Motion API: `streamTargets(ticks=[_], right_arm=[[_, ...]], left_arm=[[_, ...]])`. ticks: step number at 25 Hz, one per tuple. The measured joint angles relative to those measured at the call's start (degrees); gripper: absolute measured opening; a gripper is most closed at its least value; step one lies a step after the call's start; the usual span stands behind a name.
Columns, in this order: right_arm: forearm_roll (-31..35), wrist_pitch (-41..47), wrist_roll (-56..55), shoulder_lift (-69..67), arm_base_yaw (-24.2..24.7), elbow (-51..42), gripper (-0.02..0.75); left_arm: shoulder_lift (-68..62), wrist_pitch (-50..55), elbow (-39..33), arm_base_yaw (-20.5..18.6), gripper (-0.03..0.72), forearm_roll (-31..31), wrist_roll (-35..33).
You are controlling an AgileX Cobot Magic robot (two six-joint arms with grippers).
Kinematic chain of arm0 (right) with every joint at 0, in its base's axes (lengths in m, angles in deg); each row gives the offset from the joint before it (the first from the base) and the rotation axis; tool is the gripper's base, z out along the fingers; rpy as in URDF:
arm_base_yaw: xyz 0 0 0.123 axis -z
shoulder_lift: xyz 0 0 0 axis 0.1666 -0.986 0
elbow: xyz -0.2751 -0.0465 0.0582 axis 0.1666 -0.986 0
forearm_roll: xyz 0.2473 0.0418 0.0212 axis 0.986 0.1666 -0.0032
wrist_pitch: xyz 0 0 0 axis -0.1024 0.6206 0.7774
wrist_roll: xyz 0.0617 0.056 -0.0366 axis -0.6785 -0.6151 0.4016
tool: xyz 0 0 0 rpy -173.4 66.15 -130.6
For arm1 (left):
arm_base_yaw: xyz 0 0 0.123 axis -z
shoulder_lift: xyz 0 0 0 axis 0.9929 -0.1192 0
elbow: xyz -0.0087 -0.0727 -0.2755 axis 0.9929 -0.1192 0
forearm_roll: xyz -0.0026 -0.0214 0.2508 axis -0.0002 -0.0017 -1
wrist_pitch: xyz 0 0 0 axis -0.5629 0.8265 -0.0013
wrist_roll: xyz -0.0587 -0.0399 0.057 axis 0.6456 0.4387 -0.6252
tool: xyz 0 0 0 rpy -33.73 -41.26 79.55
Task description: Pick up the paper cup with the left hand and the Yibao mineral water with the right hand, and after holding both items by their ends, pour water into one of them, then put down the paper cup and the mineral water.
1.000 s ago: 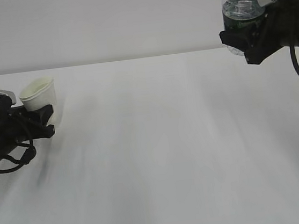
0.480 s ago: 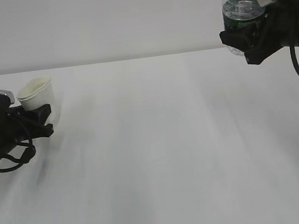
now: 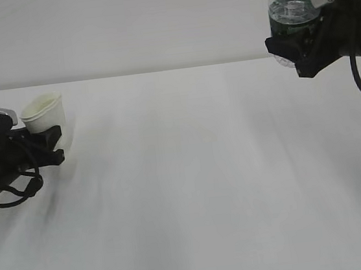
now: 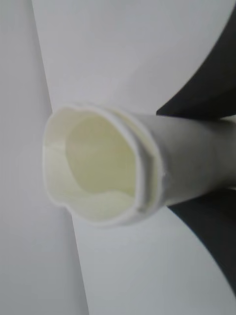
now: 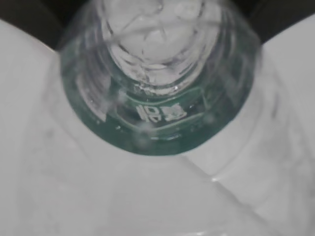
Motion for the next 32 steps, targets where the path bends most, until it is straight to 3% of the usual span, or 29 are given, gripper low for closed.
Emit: streamTargets(ticks=[24,32], right_arm=[[-0.4,0.04,-0.26,0.0,0.0,0.0,0.462],[-0.4,0.04,-0.39,0.0,0.0,0.0,0.463]], left_arm=[[-2.38,0.0,0.02,0.0,0.286,0.0,-0.12],[-2.38,0.0,0.02,0.0,0.349,0.0,-0.12]])
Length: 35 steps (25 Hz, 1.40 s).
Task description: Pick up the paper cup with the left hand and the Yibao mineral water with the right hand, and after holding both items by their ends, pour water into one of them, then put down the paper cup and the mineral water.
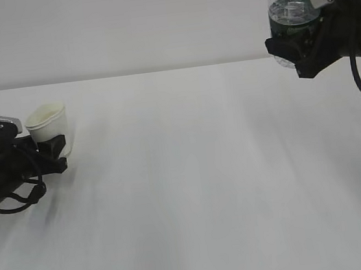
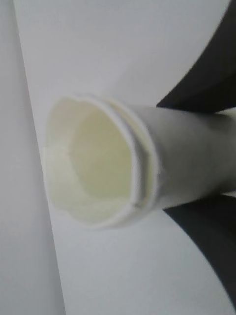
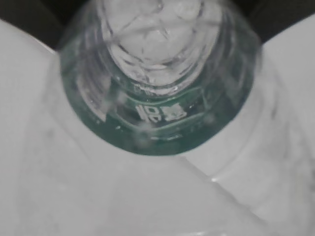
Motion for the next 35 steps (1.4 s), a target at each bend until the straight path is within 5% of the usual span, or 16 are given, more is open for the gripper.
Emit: streamTargets(ticks=[22,35], right_arm=[[-0.09,0.1,-0.29,0.0,0.0,0.0,0.462],[-0.09,1.09,-0.38,0.0,0.0,0.0,0.462]], left_arm=[[-0.86,-1.34,0.22,0.0,0.491,0.08,0.0],[-1.44,-1.69,0.22,0.0,0.472,0.22,0.1]])
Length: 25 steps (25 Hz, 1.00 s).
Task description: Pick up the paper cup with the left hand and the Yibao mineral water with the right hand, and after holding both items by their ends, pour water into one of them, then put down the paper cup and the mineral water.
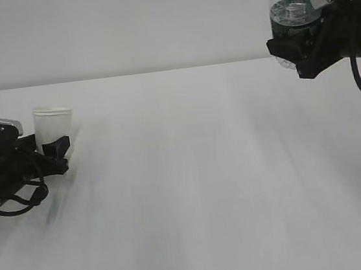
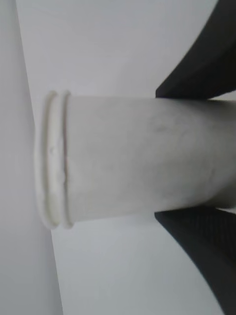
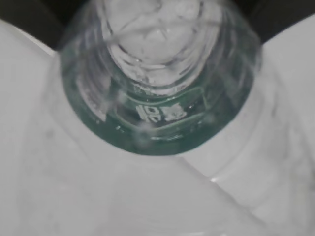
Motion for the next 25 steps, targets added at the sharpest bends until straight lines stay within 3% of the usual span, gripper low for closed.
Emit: streamTargets(ticks=[25], right_arm=[[0.0,0.46,0.0,0.0,0.0,0.0,0.462]], left_arm=[[-0.08,0.0,0.0,0.0,0.448,0.12,0.0]])
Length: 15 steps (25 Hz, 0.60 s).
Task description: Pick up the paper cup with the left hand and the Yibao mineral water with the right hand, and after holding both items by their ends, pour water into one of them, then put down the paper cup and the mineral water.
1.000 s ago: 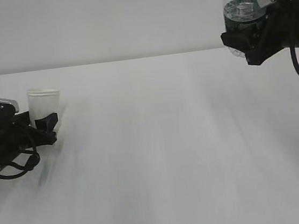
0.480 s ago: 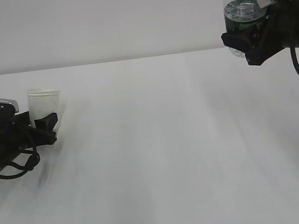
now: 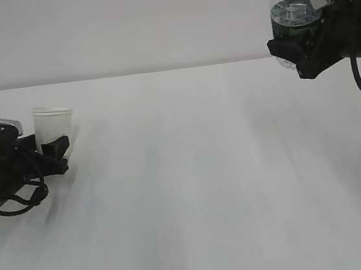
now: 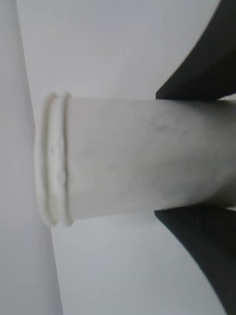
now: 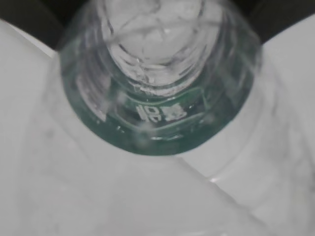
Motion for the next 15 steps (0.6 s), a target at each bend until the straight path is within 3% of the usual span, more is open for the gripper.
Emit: streamTargets(ticks=[15], right_arm=[[0.0,0.0,0.0,0.0,0.0,0.0,0.462]], left_arm=[[0.0,0.0,0.0,0.0,0.445,0.0,0.0]])
